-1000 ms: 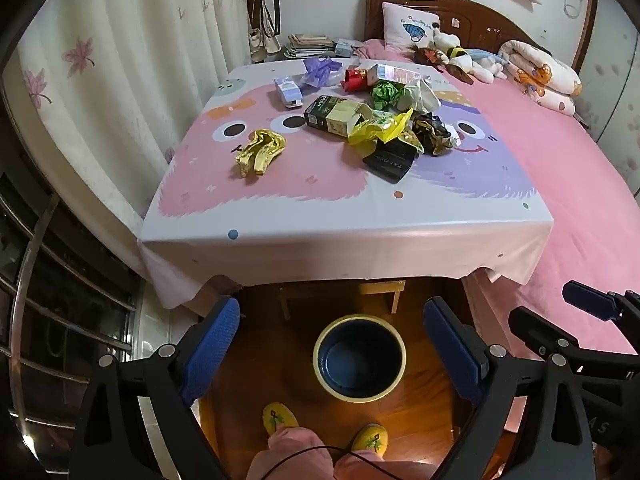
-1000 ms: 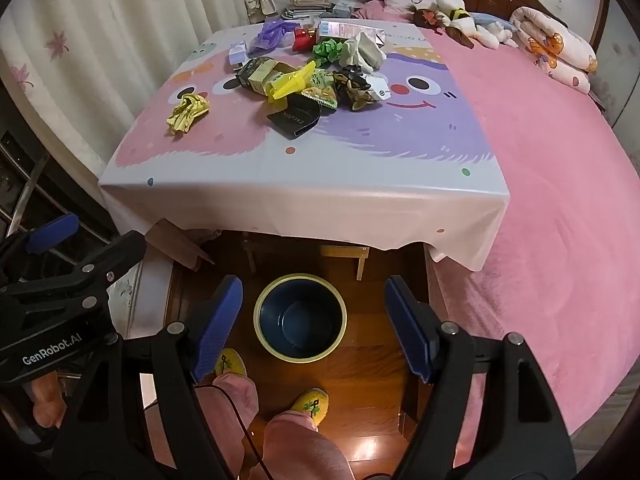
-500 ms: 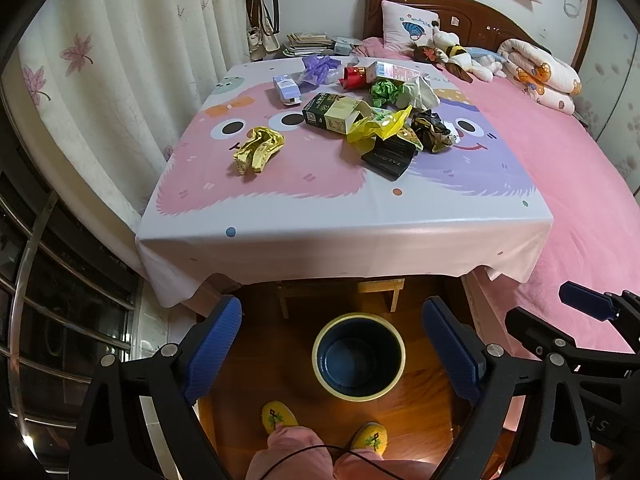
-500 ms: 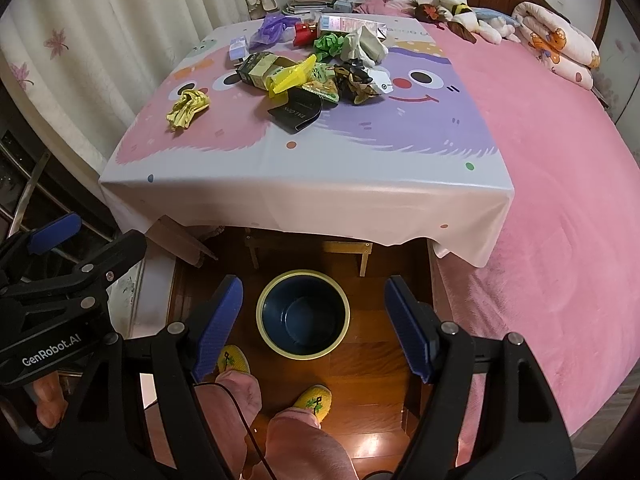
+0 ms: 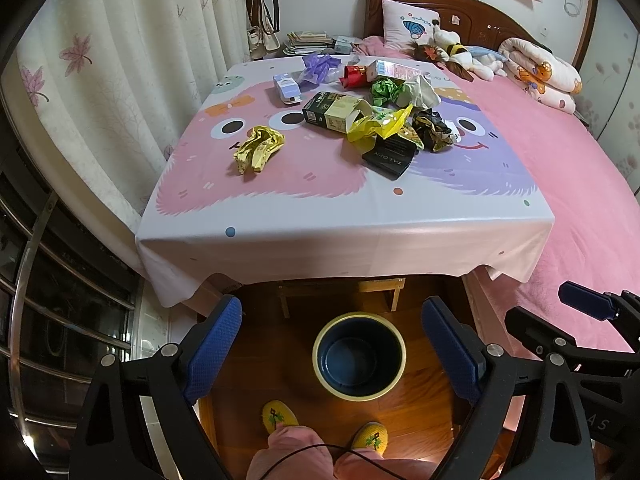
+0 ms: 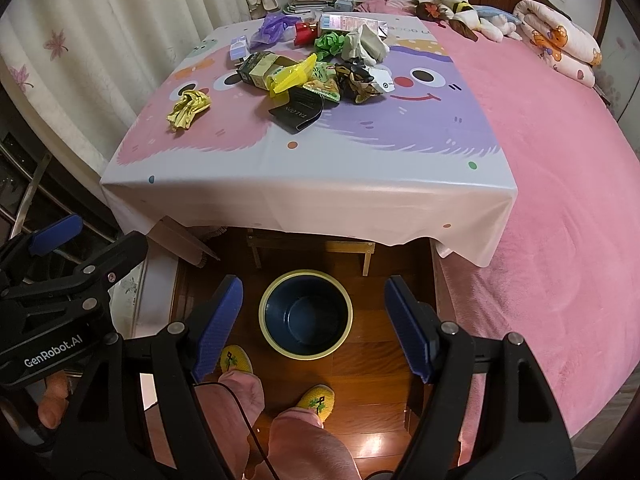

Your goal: Collect trash

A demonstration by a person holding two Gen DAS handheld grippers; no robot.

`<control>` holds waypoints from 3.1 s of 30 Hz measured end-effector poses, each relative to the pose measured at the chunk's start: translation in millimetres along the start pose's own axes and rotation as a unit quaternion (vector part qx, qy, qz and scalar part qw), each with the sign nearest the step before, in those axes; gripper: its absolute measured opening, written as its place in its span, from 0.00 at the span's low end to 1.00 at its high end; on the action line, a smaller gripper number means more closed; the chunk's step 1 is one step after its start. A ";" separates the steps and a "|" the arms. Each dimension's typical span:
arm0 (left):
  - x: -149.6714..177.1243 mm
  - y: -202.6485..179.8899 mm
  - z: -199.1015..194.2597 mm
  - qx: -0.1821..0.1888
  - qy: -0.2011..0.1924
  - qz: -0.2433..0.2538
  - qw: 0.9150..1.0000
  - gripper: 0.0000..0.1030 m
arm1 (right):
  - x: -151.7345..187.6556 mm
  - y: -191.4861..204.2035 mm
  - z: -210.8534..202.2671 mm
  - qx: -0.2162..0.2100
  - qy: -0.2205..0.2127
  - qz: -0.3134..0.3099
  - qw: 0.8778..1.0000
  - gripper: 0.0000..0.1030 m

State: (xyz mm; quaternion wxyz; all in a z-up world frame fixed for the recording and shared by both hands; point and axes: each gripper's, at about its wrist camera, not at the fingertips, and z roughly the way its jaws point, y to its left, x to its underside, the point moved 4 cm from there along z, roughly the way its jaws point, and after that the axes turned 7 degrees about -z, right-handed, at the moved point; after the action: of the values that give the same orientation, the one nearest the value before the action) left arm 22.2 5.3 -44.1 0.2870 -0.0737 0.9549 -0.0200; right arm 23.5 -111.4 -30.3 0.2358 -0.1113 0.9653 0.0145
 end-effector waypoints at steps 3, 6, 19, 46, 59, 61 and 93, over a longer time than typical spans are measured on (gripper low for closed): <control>-0.2 0.1 0.2 0.000 0.001 0.000 1.000 0.90 | -0.3 -0.5 0.1 -0.001 0.000 0.000 1.000 0.70; 0.1 0.2 0.3 0.001 0.001 0.000 1.000 0.90 | -0.5 -0.9 0.2 -0.001 0.000 0.000 1.000 0.70; 5.3 0.5 5.0 -0.001 0.002 0.000 1.000 0.90 | -1.6 -0.6 0.5 -0.002 0.001 0.001 1.000 0.70; -22.6 10.3 -8.6 -0.007 -0.011 0.009 1.000 0.78 | -25.9 5.8 -5.8 -0.025 -0.028 -0.005 0.999 0.70; -73.4 38.3 1.9 -0.024 -0.022 0.022 0.999 0.78 | -78.5 13.4 10.9 -0.012 -0.043 -0.010 0.999 0.70; -89.5 45.7 13.7 -0.024 -0.017 0.020 0.999 0.78 | -90.5 11.7 17.4 -0.004 -0.045 -0.004 0.999 0.70; -223.5 99.6 277.7 0.047 0.210 0.085 0.973 0.41 | -260.8 7.9 123.8 0.053 0.016 0.064 0.996 0.67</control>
State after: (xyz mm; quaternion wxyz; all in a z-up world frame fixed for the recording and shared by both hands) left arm 346.6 138.8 -161.9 0.0836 0.0269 0.9946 -0.0558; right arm 303.0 -39.5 -21.0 0.2244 -0.0373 0.9735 -0.0235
